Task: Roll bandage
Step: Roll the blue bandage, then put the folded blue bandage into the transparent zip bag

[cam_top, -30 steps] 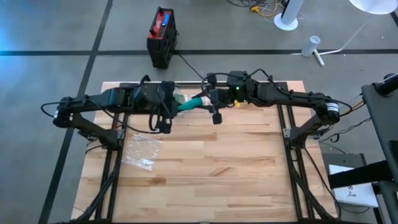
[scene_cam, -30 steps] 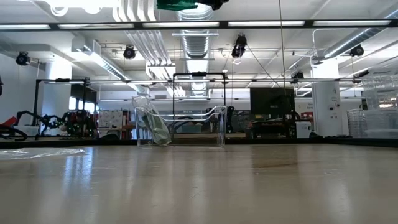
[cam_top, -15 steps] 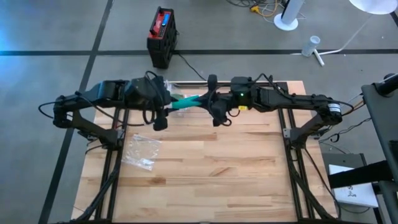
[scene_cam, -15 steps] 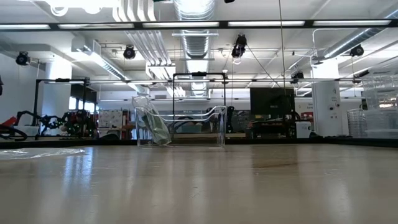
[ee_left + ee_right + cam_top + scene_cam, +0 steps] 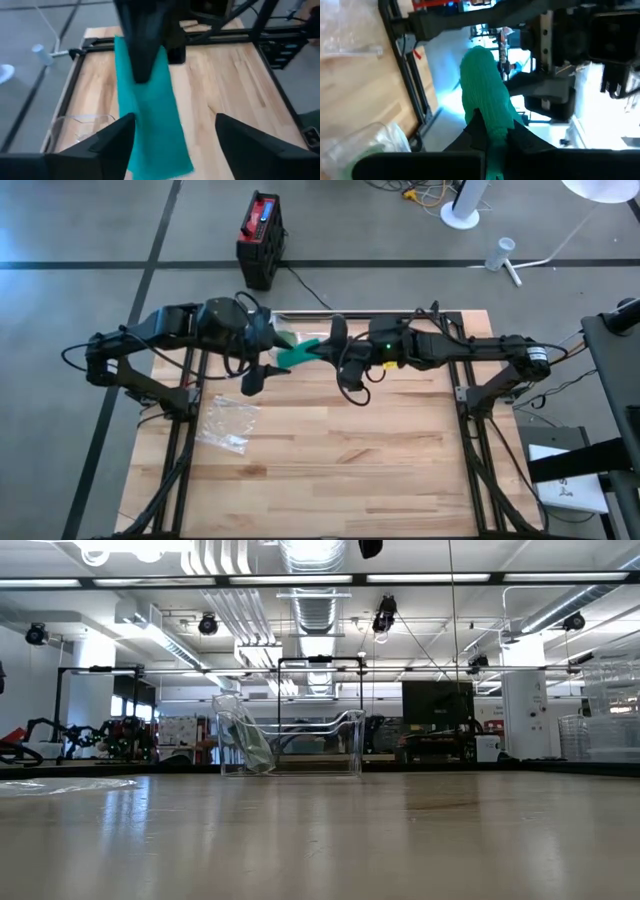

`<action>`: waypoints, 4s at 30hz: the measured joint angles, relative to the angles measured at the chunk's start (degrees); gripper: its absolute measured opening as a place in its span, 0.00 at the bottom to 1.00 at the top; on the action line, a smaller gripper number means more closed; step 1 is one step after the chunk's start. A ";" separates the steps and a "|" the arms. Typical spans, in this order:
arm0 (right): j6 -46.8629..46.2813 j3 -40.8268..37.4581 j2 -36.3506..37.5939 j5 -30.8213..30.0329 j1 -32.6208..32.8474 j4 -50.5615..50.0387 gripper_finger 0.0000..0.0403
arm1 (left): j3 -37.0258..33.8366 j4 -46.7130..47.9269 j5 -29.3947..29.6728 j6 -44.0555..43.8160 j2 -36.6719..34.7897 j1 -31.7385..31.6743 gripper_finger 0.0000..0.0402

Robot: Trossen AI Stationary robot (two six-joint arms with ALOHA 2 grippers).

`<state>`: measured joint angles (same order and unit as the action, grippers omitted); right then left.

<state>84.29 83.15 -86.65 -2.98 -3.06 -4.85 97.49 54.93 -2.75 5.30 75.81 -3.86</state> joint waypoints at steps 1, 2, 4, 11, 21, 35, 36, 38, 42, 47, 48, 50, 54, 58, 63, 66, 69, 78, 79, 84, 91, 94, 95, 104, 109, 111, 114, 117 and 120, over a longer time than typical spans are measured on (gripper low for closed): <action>1.31 0.00 0.00 -0.22 0.23 -0.16 0.03 | 0.00 -0.59 0.77 0.07 0.00 0.00 0.67; 2.17 0.00 0.00 -0.27 0.45 -0.45 0.03 | 0.00 -0.88 1.76 0.26 0.00 0.04 0.68; 2.30 0.00 0.00 -0.35 0.79 -0.71 0.03 | -0.02 -0.71 4.13 1.23 0.00 0.00 0.70; 1.19 0.00 0.00 -0.18 2.47 -2.50 0.03 | -0.53 -0.41 11.46 5.09 0.00 -0.08 0.75; 1.86 -0.02 0.00 0.06 3.66 -2.96 0.03 | -1.31 -0.46 -7.51 0.08 3.67 -0.83 0.68; 1.86 -0.02 0.00 -1.47 3.55 -6.01 0.03 | -1.44 0.25 -7.89 3.07 9.53 -0.85 0.48; 1.86 -0.02 0.00 -1.50 3.55 -6.13 0.03 | -1.45 0.22 -7.89 3.13 9.46 -0.87 0.43; 1.90 -0.02 0.00 -1.51 3.55 -6.75 0.04 | -1.51 0.22 -7.86 3.13 9.44 -0.90 0.32; -1.22 -0.02 0.01 -1.45 4.04 -6.62 0.12 | -1.55 0.65 -7.74 3.17 9.21 -0.92 0.06; -19.31 -0.11 1.35 -1.66 4.93 -5.86 0.34 | -1.53 4.01 -3.25 3.30 8.47 -0.69 0.08; -23.82 -0.11 1.83 -1.57 4.71 -5.64 0.39 | -1.53 4.35 -1.65 3.34 8.37 -0.63 0.08; -33.42 -0.09 2.72 -1.00 3.42 -4.64 0.48 | -1.54 4.80 1.81 4.12 8.30 -0.63 0.06; -52.14 -0.04 3.07 3.30 -0.29 -3.22 0.64 | -1.55 4.01 8.12 9.24 8.15 -0.37 0.04; -62.36 -0.02 1.46 9.18 -2.88 -2.98 0.71 | -1.64 1.55 12.90 14.23 8.36 0.12 0.05; -63.73 -0.07 -0.44 10.84 -3.94 -3.23 0.72 | -1.64 -0.24 13.36 17.36 8.39 0.44 0.04; -63.41 -0.07 -1.20 10.90 -3.83 -3.04 0.69 | -1.64 -0.46 13.36 17.40 8.39 0.44 0.04; -62.66 -0.07 -1.33 10.49 -3.86 -2.54 0.63 | -1.64 -0.45 13.36 17.40 8.39 0.46 0.05; -59.62 -0.02 -1.99 10.49 -3.86 -0.75 0.29 | -1.72 -0.49 13.36 17.40 8.24 0.50 0.07; -59.60 -0.02 -1.99 10.47 -3.86 -0.69 0.23 | -1.73 -0.62 13.34 17.55 8.18 0.57 0.07; -57.61 -0.02 -1.10 10.43 -3.86 -0.51 0.04 | -1.73 -1.57 14.03 16.11 7.71 0.57 0.13; -58.29 -0.04 3.45 10.32 -3.83 -7.01 0.03 | -1.73 4.66 16.29 6.64 5.64 0.81 0.30; -59.35 -0.02 6.23 7.42 -3.36 -13.41 0.03 | -2.37 10.45 16.34 -2.21 4.46 1.28 0.40; -59.98 -0.24 6.89 5.56 -3.02 -15.50 0.03 | -3.12 12.61 16.35 -4.97 4.18 1.64 0.43; -71.24 -9.38 13.22 -5.90 2.52 -17.23 0.03 | -17.62 18.42 12.52 -27.47 1.55 10.55 0.65; -79.03 -15.35 14.14 -21.85 11.73 -17.22 0.03 | -26.94 18.03 8.99 -30.79 2.09 18.78 0.66; -84.78 -17.54 13.54 -25.01 16.51 -17.36 0.03 | -30.26 17.68 8.02 -33.39 2.93 21.73 0.64; -93.46 -19.25 11.81 -30.99 24.09 -16.92 0.03 | -34.13 17.61 5.90 -37.67 4.03 25.86 0.61; -100.72 -19.71 9.09 -37.53 30.66 -16.69 0.03 | -37.09 17.44 5.45 -41.26 4.98 29.41 0.58; -107.42 -19.17 5.31 -41.71 35.76 -16.38 0.03 | -39.62 16.27 3.54 -43.31 5.87 31.55 0.54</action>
<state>-23.13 63.98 -81.34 -44.70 32.70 -21.23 57.87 71.20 0.79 -38.01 81.68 27.69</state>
